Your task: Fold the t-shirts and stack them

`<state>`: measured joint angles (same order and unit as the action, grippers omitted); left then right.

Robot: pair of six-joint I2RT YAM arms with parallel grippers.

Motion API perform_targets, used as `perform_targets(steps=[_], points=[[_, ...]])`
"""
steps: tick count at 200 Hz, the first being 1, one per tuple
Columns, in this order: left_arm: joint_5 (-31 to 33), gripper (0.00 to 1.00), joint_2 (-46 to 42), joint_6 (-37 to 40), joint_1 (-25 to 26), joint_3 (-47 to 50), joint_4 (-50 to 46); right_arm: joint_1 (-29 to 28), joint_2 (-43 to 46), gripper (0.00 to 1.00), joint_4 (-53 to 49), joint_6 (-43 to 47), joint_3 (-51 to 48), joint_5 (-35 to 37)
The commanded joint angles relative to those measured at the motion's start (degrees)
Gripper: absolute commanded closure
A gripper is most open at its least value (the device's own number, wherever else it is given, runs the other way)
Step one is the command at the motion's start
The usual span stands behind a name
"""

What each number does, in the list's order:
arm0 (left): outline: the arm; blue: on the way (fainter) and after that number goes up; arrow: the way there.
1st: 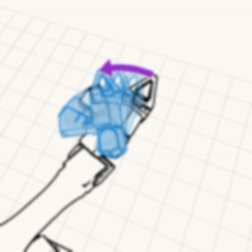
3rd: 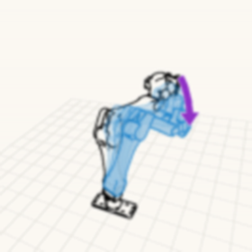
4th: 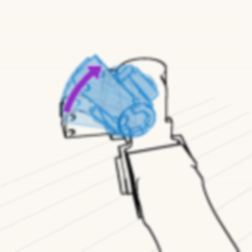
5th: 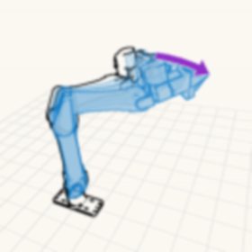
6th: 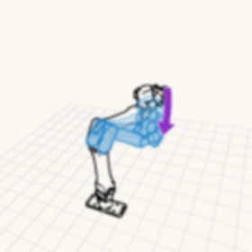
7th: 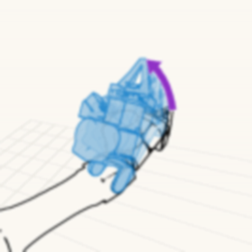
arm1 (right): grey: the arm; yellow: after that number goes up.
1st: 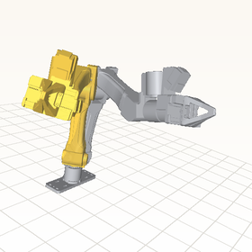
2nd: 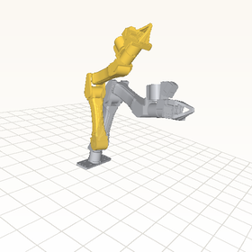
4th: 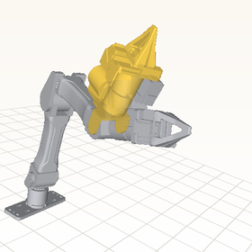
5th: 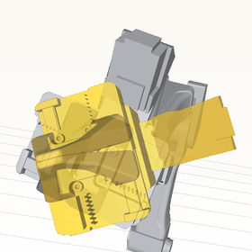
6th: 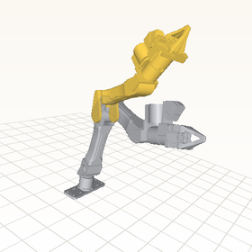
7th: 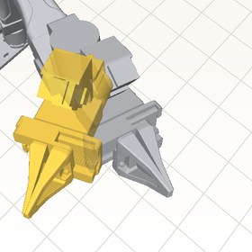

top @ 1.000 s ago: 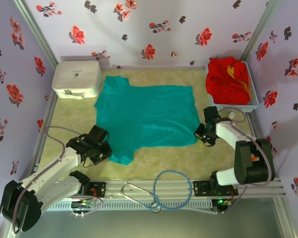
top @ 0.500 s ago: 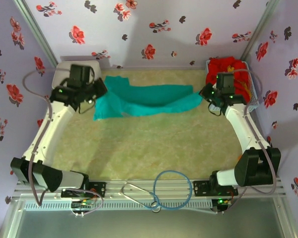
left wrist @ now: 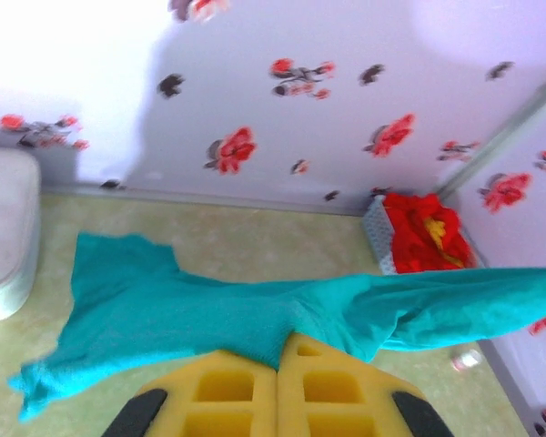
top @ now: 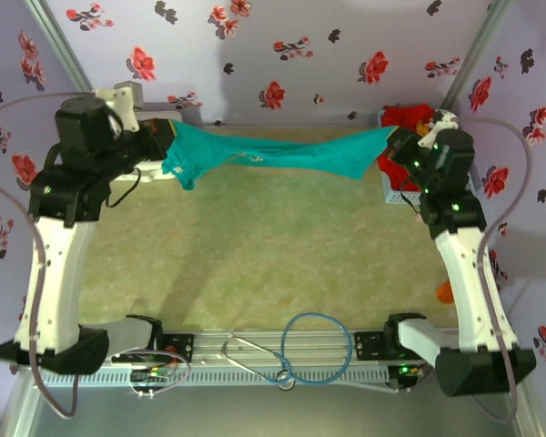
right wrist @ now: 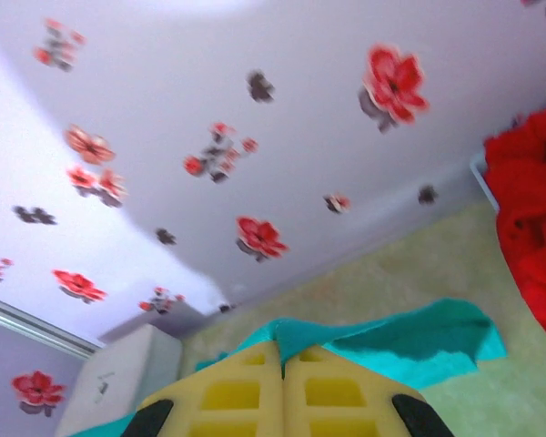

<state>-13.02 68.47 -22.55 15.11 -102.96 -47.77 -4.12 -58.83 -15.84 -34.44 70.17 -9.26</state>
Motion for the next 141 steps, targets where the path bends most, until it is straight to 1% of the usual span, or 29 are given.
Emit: perform_targets(steps=[1, 19, 41, 61, 81, 94, 109, 128, 141], points=[[-6.31, 1.0, -5.6, 5.67, 0.52, 2.36, 3.38, 0.16, 6.12, 1.0, 5.27, 2.3, -3.78, -0.28], [-6.32, 1.0, -9.34, 6.15, 0.53, 3.87, 3.17, 0.1, 12.06, 1.0, 7.47, 2.61, -7.21, -1.99], [-6.32, 1.0, -12.76, 5.46, 0.62, 1.91, 1.27, 0.08, 18.67, 1.0, 8.3, 3.59, -9.79, -3.8], [-6.51, 1.0, -14.76, 3.69, 0.67, -1.02, -0.14, 0.08, 24.34, 1.0, 5.54, 4.91, -10.33, -2.87], [-6.33, 1.0, -14.82, 0.59, 0.62, -4.69, -1.81, 0.08, 28.21, 1.0, 2.27, 5.41, -9.16, -1.53], [-4.14, 1.0, -14.34, -2.93, 0.62, -7.05, -2.22, 0.08, 28.82, 1.0, -0.44, 5.27, -7.06, -0.1], [-3.08, 1.0, -13.79, -5.63, 0.66, -7.49, -0.61, 0.08, 27.9, 1.0, -2.37, 4.62, -5.17, 2.08], [-0.28, 1.0, -12.01, -5.29, 0.62, -7.72, -0.7, 0.08, 24.77, 1.0, -6.33, 3.26, -3.08, 6.19], [3.98, 1.0, -10.4, -5.1, 0.68, -6.27, -2.07, 0.08, 22.6, 1.0, -8.81, 1.97, -3.25, 9.77]])
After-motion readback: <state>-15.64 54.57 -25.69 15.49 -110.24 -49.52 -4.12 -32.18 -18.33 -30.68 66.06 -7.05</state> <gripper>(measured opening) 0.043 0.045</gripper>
